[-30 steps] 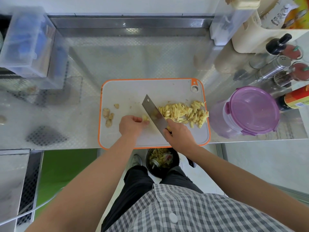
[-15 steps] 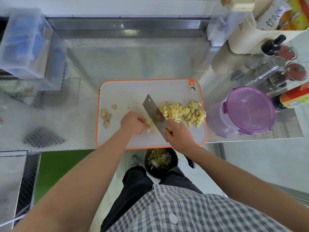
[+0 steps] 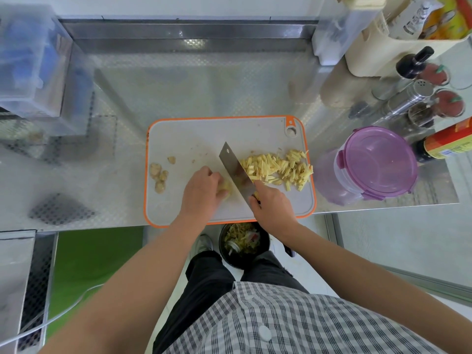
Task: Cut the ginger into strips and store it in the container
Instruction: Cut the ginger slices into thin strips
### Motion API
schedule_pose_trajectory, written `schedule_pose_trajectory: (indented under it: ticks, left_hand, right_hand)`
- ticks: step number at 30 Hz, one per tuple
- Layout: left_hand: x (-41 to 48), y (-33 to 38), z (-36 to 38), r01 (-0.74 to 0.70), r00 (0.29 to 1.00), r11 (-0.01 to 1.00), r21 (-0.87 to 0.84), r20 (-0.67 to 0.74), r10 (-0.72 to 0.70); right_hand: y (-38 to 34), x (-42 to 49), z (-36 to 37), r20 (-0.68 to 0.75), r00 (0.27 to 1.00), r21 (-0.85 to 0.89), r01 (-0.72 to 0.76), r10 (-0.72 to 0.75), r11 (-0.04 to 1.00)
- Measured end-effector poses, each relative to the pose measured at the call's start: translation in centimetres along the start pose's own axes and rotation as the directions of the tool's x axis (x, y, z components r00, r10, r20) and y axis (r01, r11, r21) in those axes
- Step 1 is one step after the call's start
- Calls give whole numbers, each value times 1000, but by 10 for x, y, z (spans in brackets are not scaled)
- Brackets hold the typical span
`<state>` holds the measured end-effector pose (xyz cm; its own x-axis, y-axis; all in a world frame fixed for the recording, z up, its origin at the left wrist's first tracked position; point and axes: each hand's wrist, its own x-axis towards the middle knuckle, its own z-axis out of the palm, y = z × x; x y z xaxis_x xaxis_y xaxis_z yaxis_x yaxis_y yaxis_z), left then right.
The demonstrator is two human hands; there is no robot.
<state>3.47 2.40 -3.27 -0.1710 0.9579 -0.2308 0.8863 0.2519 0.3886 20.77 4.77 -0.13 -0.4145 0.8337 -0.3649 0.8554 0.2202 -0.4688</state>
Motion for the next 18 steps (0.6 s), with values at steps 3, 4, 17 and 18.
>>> schedule_pose_trajectory:
  ticks: [3,4,17,18]
  left_hand:
    - [-6,2,4,-6,1000,999,34,-2,6]
    - [-7,3,5,2,1000,1000,31,-4,-2]
    - [-21,5,15,-87,978,995,42,-186,94]
    - [-23,5,15,-108,974,993,36,-198,114]
  right_hand:
    - [-2,-1,1,13,1000,-25,20,-20,999]
    - [-2,-2,1,14,1000,-27,22,-21,999]
    - [2,-5,4,19,1000,-33,21,-20,999]
    - [1,-5,3,18,1000,-31,25,-25,999]
